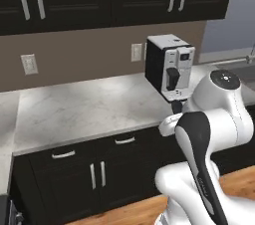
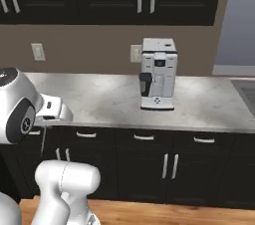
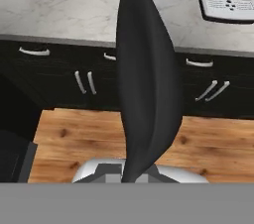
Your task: Take the fork and place it on the left side of the plate. Then take the spoon and place it on the right side of the plate. Make sure they're directly next to the plate.
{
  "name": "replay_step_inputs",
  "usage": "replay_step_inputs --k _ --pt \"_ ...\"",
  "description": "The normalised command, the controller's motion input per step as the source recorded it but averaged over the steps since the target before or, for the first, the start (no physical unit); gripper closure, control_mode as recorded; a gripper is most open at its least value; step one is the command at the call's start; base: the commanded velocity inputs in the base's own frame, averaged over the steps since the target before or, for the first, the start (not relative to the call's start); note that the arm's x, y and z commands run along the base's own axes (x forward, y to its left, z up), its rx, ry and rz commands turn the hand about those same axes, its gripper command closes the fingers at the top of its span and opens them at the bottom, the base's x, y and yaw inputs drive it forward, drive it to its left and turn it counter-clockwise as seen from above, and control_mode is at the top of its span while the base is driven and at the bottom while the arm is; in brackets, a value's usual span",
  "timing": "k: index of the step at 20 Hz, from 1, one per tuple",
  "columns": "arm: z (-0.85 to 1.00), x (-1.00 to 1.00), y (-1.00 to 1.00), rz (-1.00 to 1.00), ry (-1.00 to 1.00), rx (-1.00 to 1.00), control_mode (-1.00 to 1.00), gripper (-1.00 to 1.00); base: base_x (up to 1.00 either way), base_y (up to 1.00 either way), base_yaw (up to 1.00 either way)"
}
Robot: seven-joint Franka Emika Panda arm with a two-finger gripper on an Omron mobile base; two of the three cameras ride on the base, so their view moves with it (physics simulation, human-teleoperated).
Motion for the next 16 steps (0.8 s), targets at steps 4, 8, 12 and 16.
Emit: replay_step_inputs --k 4,8,12,16 --pt "0.00 0.00 0.00 0.00 0.00 0.00 1.00 1.00 -1.00 0.00 -0.25" --pt "0.00 0.00 0.00 0.00 0.00 0.00 1.00 1.00 -1.00 0.00 -0.24" --pt "0.00 0.00 0.00 0.00 0.00 0.00 1.00 1.00 -1.00 -0.02 -0.21" --pt "0.00 0.00 0.00 0.00 0.00 0.00 1.00 1.00 -0.99 -0.15 -0.17"
